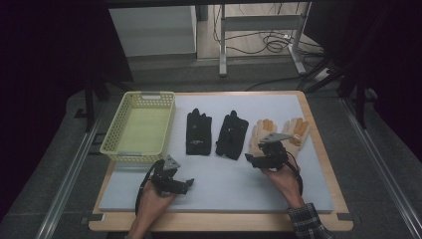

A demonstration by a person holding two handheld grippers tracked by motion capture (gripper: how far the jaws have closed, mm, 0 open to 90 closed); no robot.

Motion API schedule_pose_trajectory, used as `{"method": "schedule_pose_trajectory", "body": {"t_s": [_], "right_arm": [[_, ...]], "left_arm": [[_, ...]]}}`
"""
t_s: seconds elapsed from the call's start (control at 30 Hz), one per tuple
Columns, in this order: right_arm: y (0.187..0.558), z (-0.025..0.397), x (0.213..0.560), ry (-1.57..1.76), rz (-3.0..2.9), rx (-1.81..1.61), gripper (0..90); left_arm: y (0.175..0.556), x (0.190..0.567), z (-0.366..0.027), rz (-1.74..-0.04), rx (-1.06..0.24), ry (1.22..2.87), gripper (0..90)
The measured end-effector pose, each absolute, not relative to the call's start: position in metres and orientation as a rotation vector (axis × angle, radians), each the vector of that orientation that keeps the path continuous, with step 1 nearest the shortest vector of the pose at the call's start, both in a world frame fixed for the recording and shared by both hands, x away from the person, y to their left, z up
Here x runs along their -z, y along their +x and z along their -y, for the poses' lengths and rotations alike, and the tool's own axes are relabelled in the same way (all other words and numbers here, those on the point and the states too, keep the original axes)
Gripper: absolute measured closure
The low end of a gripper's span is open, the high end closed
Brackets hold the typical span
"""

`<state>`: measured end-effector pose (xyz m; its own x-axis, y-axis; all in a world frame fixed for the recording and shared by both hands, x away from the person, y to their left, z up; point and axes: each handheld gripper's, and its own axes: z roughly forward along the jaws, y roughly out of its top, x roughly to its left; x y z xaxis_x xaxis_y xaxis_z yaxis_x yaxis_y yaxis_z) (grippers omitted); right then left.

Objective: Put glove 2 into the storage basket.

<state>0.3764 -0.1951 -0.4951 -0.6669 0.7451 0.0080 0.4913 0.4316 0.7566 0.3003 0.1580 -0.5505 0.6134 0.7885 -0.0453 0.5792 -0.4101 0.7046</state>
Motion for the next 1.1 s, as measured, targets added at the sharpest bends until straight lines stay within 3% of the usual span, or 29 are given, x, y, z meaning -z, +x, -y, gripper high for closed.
{"method": "schedule_pose_trajectory", "body": {"t_s": [0.57, 0.93, 1.1], "right_arm": [[0.449, 0.136, 0.504, 1.041, -2.394, -0.985, 22.9], [0.482, 0.122, 0.521, 1.112, -2.380, -0.897, 17.6], [0.488, 0.120, 0.524, 1.141, -2.378, -0.855, 24.3]], "left_arm": [[0.300, 0.551, -0.158, -1.071, -0.384, 2.138, 6.5], [0.300, 0.551, -0.158, -1.070, -0.383, 2.138, 6.5], [0.300, 0.551, -0.158, -1.072, -0.384, 2.136, 6.5]]}}
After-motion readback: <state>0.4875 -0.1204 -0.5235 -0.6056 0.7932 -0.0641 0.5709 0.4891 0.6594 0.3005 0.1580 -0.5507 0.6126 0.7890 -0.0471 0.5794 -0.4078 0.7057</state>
